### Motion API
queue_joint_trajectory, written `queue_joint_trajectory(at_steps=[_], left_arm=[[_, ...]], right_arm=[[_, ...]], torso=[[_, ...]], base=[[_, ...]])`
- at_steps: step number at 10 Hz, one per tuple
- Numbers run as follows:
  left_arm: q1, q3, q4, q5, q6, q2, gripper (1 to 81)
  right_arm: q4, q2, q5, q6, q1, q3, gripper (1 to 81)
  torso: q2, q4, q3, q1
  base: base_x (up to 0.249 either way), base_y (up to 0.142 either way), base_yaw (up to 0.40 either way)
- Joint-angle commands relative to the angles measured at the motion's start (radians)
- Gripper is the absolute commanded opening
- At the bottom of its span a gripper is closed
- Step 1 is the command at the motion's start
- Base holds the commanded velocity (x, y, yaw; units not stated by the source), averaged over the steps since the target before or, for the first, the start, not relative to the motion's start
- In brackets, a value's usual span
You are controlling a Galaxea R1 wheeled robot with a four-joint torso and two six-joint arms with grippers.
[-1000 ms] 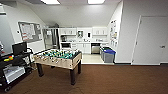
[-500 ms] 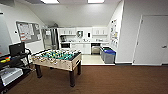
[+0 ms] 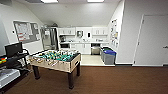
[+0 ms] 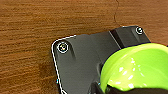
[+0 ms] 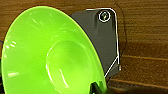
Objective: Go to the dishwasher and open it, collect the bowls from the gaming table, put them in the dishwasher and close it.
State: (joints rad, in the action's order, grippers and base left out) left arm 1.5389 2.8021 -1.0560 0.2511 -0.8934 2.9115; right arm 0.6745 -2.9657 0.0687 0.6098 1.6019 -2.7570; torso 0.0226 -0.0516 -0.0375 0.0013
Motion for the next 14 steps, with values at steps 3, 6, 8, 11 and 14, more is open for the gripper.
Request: queue_joint_trajectory(at_steps=[3,6,8,11,14], left_arm=[[-0.058,0.008,-0.009,-0.030,-0.002,-0.017,1.0],[-0.058,0.008,-0.007,-0.029,-0.002,-0.018,1.0],[-0.058,0.008,-0.007,-0.029,-0.001,-0.020,1.0],[-0.058,0.008,-0.006,-0.029,-0.001,-0.018,1.0],[-0.058,0.008,-0.006,-0.029,-0.001,-0.015,1.0]], right_arm=[[0.019,-0.012,-0.003,-0.001,-0.050,0.013,1.0],[0.019,-0.014,-0.003,-0.001,-0.052,0.013,1.0],[0.019,-0.014,-0.003,-0.001,-0.052,0.013,1.0],[0.019,-0.015,-0.003,-0.001,-0.050,0.013,1.0],[0.019,-0.015,-0.003,-0.001,-0.049,0.010,1.0]], torso=[[0.000,0.000,0.000,0.000],[0.000,0.000,0.000,0.000],[0.000,0.000,0.000,0.000],[0.000,0.000,0.000,0.000],[0.000,0.000,0.000,0.000]], base=[[0.146,-0.073,0.000],[0.146,0.000,0.000],[0.156,0.000,0.000],[0.161,0.000,0.000],[0.162,0.000,0.000]])
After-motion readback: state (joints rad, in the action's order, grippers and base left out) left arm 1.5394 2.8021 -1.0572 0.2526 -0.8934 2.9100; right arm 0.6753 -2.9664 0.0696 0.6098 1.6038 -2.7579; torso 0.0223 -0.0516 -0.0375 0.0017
